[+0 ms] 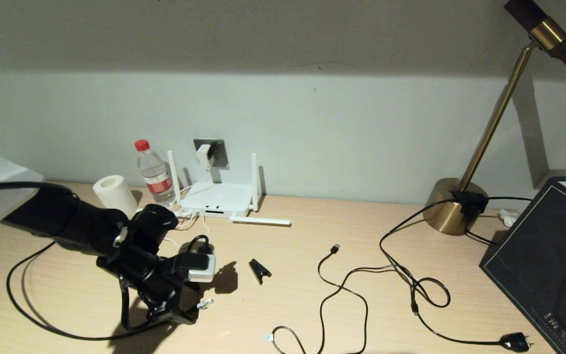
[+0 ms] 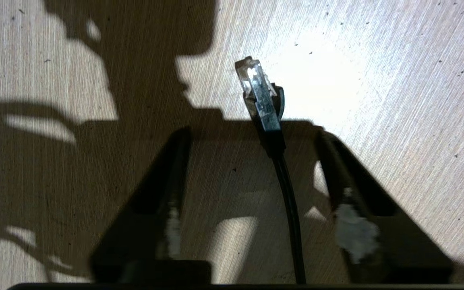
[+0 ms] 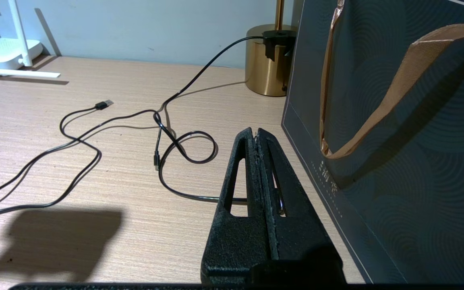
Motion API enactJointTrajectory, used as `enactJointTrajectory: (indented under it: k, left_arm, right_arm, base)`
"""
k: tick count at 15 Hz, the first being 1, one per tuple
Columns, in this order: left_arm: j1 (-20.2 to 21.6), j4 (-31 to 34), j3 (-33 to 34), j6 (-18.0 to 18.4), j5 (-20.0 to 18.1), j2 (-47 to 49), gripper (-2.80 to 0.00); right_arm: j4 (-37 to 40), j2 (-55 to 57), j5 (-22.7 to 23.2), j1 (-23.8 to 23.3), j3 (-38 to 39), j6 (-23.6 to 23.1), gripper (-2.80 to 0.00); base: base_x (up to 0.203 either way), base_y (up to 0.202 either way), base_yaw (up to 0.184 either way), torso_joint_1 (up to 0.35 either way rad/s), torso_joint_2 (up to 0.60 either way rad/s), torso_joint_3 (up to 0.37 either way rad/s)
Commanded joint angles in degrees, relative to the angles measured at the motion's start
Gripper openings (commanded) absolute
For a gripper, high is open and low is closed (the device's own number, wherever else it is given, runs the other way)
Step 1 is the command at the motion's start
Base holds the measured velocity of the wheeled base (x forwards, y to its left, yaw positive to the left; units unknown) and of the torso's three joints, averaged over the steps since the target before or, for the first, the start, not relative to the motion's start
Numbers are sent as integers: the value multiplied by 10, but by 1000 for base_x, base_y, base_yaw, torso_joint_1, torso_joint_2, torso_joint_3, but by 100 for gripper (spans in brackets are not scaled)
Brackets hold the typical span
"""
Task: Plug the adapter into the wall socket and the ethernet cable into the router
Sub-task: Pick up cable
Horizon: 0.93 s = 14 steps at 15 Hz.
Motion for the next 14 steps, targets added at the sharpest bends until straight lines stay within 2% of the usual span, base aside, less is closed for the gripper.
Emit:
enactJointTrajectory:
  k: [1,10,14]
  left_arm:
    - [-2,2,0,4,0,5,-280]
    - [-1,1,23,6,-1,-23,-280]
    - [0,-18,48,7,-15,-118,-280]
  right_arm:
    - [0,1,0,0,20,0,-280]
    - [0,1,0,0,20,0,-280]
    - [0,1,0,0,20,0,-280]
  base:
    - [0,0,0,0,0,0]
    - [0,0,0,0,0,0]
    - [0,0,0,0,0,0]
